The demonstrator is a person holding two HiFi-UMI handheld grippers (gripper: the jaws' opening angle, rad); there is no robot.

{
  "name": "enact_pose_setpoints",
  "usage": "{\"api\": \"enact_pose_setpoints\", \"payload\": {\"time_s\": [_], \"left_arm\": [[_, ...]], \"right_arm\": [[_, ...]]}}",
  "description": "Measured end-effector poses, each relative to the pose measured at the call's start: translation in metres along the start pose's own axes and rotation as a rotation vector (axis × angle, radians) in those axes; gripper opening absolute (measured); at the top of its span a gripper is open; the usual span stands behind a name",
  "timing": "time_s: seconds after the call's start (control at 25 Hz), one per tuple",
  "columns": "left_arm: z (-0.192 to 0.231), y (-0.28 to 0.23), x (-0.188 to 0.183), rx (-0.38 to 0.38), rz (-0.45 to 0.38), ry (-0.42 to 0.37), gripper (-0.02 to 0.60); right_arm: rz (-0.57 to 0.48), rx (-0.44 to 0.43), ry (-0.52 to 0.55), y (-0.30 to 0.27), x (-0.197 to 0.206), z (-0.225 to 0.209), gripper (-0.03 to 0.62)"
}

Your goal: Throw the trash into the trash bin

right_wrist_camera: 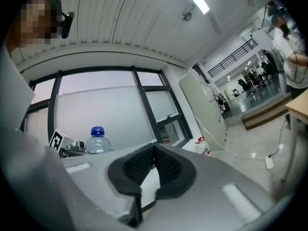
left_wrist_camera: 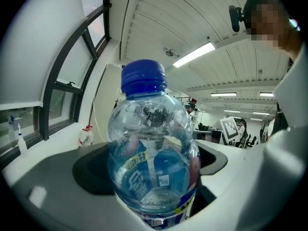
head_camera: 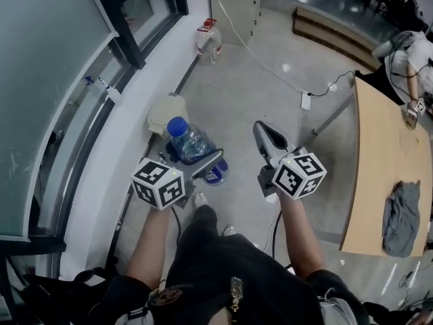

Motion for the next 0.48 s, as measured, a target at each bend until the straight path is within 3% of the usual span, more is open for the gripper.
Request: {"api": "enact_pose_setpoints", "payload": {"time_s": [0.48], "left_arm": [[0.150,-0.106,0.013,0.097,-0.023,0.092,0.488]], "right_arm": [[0.075,0.121,0.065,-0.141,-0.029,-0.061,0.002]]}}
Point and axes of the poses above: the fingertips, and each gripper's own axes: y backward along the fingers, z to its left, x out of its underside, the point moved 9 cm from there along y, backward along the fingers, and after that the axes turned 10 degrees about -y, right-handed, at the moved point
